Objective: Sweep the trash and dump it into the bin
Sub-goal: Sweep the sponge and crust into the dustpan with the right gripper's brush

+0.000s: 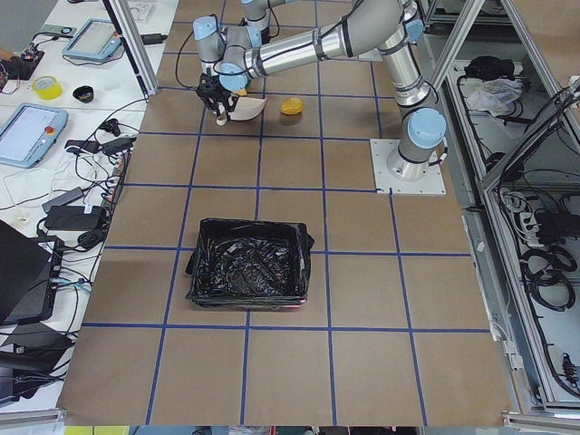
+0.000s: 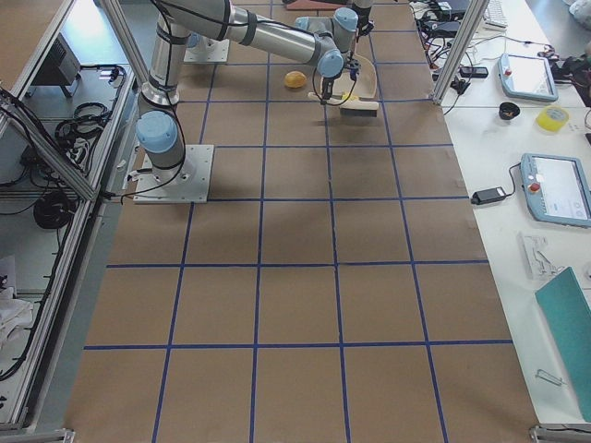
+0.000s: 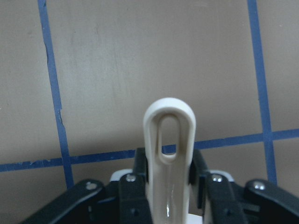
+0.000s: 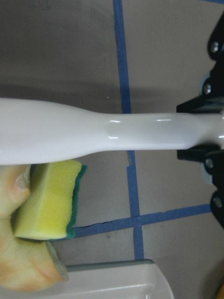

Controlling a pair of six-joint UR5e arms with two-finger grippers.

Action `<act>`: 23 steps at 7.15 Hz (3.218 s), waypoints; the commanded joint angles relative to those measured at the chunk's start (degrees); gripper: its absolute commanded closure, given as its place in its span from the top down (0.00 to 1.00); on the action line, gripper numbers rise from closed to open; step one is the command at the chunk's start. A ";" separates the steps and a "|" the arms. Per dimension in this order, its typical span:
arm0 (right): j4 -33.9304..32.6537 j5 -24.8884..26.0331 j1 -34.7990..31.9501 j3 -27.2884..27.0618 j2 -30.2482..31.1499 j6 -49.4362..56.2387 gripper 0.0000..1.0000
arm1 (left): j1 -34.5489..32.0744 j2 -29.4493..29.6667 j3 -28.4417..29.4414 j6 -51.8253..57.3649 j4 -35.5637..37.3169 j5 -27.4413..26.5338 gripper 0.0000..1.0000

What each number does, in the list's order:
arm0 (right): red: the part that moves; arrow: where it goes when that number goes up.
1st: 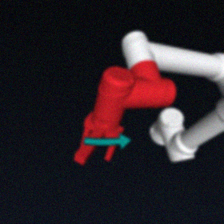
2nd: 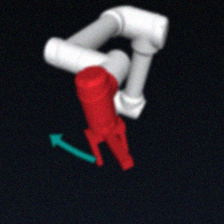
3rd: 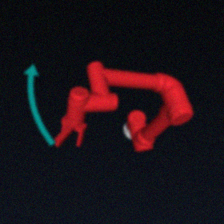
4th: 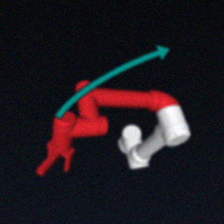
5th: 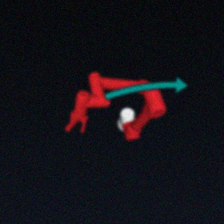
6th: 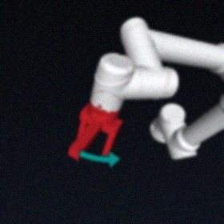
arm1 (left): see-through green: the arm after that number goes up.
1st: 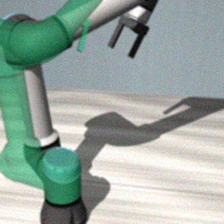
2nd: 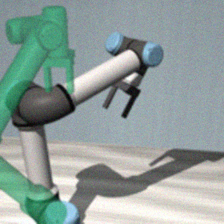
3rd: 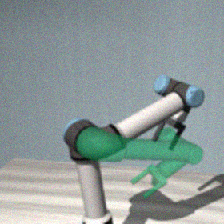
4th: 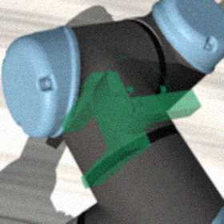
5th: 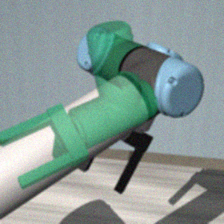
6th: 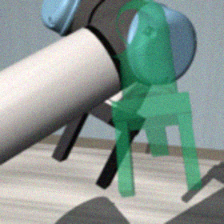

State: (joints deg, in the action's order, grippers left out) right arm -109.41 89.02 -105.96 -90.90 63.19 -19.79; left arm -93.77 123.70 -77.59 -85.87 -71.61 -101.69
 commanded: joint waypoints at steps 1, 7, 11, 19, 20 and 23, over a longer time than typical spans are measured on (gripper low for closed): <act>-1.15 -1.48 -0.48 0.19 -0.26 -0.59 0.05 | -0.53 -0.12 0.07 0.00 0.15 0.09 0.00; -5.29 -7.02 -3.90 0.37 -2.63 -7.10 0.04 | -0.89 0.40 -1.85 0.88 4.78 0.62 0.00; -4.76 -8.16 -4.52 2.30 -2.72 -7.54 0.04 | -0.28 -0.39 -2.30 2.80 4.99 7.98 0.00; 1.04 1.33 -3.30 6.52 -0.09 -3.42 0.05 | 5.95 -1.60 -4.85 3.17 1.59 16.35 0.00; 1.13 1.68 -2.25 6.09 0.44 -1.76 0.05 | 7.53 -2.40 -4.50 3.17 -0.01 17.92 0.00; 3.41 2.21 3.80 5.64 1.23 6.13 0.05 | 10.08 -5.56 -4.50 5.01 -0.37 18.73 0.00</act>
State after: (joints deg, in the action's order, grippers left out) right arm -106.90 90.88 -104.97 -85.15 64.19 -17.51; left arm -85.15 119.85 -82.02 -81.53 -71.67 -83.14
